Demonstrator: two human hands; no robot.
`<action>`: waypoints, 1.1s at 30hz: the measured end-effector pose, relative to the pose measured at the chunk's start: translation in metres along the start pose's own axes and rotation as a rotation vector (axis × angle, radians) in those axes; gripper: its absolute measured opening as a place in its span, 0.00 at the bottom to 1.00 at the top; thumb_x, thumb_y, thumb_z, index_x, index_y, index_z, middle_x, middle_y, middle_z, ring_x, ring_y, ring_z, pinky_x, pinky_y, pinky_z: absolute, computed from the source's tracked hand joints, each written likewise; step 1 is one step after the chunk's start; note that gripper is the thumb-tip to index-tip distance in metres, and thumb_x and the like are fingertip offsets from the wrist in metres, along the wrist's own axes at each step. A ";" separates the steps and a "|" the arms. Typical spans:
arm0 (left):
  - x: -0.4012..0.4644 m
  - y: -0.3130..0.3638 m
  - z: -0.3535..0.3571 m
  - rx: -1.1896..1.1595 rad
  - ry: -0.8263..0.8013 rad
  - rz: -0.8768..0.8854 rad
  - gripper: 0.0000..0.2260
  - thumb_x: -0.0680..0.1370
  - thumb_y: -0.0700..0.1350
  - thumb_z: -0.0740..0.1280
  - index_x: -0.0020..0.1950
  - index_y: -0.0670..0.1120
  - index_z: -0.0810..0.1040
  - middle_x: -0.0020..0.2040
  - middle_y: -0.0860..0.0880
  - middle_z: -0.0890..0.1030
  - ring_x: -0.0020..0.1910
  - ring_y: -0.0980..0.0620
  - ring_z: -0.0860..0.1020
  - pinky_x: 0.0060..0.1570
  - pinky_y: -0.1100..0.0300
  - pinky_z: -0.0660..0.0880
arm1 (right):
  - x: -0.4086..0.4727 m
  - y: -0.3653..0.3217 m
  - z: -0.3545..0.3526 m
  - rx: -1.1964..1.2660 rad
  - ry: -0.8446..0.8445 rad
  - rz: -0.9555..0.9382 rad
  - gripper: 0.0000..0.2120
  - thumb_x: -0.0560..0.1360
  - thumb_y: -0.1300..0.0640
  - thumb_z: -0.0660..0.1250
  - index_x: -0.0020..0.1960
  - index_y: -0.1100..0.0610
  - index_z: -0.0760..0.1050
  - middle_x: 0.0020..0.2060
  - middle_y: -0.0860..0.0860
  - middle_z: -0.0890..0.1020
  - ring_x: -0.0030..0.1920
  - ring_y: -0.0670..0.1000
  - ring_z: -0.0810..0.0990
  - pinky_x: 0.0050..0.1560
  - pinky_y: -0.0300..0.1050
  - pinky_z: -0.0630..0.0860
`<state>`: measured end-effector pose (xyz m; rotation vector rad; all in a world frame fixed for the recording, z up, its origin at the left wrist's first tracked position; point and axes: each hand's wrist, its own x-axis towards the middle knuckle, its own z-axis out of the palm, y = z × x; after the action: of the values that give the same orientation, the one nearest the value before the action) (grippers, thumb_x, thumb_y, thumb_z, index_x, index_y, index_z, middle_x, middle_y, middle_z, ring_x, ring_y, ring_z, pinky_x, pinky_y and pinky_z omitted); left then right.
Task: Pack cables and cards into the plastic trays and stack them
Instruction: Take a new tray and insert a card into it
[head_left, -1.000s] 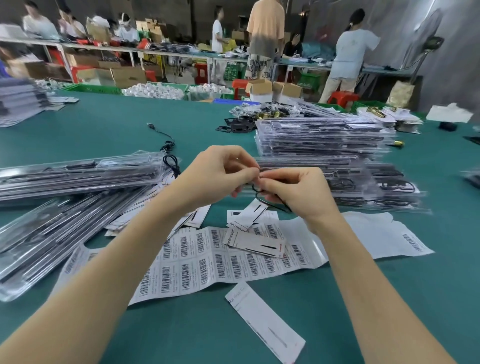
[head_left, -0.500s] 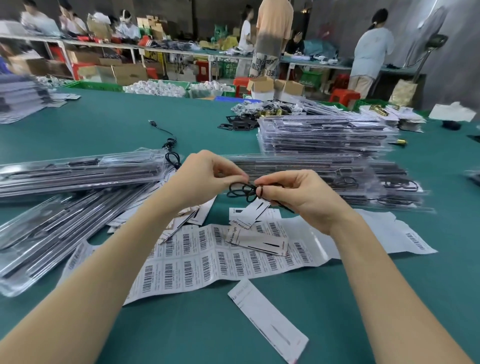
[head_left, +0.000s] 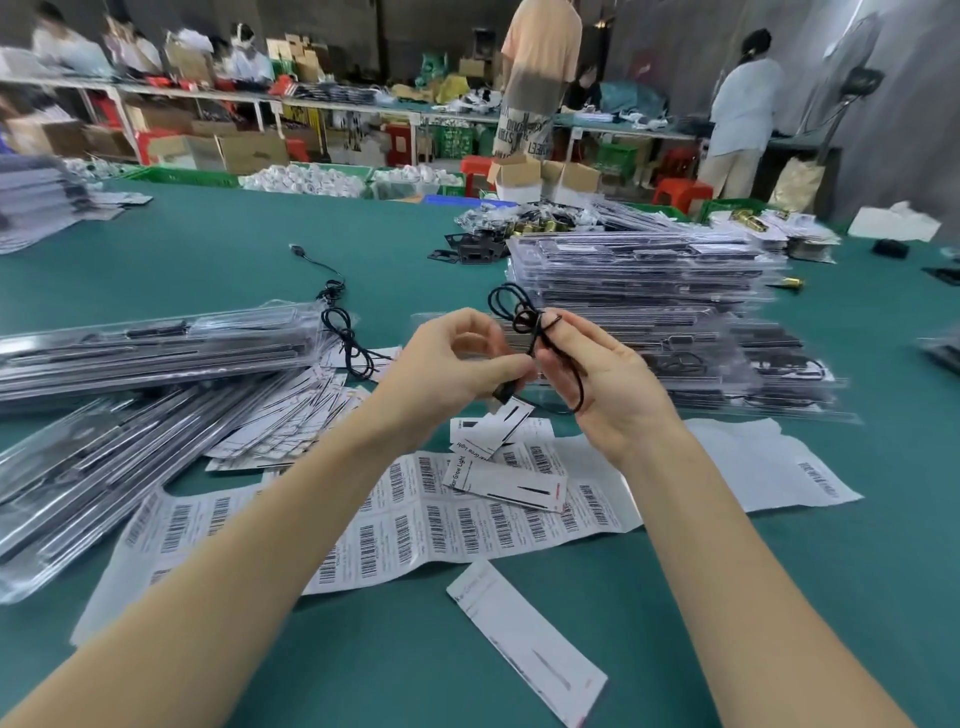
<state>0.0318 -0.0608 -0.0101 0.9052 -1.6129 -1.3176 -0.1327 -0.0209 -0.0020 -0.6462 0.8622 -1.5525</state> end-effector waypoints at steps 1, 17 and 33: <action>0.000 -0.001 -0.003 -0.011 -0.023 -0.023 0.15 0.67 0.47 0.81 0.41 0.45 0.77 0.39 0.45 0.84 0.40 0.44 0.85 0.46 0.50 0.83 | 0.000 -0.001 0.000 0.013 -0.044 0.025 0.09 0.66 0.62 0.75 0.46 0.59 0.86 0.40 0.52 0.86 0.36 0.45 0.84 0.36 0.33 0.80; 0.003 0.006 -0.011 0.035 0.033 0.136 0.08 0.73 0.35 0.76 0.49 0.45 0.85 0.46 0.47 0.87 0.46 0.52 0.85 0.49 0.63 0.79 | -0.006 -0.007 -0.002 -0.575 -0.072 0.028 0.06 0.71 0.66 0.76 0.48 0.61 0.84 0.41 0.58 0.86 0.38 0.52 0.85 0.39 0.39 0.82; -0.002 0.001 0.004 0.642 0.105 0.679 0.16 0.73 0.39 0.77 0.60 0.49 0.84 0.51 0.49 0.81 0.47 0.55 0.81 0.52 0.61 0.78 | -0.004 -0.019 -0.010 -0.376 -0.234 0.084 0.16 0.74 0.60 0.71 0.60 0.65 0.81 0.50 0.57 0.86 0.48 0.51 0.85 0.50 0.39 0.81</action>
<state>0.0294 -0.0572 -0.0103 0.6587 -2.0438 -0.2786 -0.1511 -0.0140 0.0084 -1.0274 0.9964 -1.2186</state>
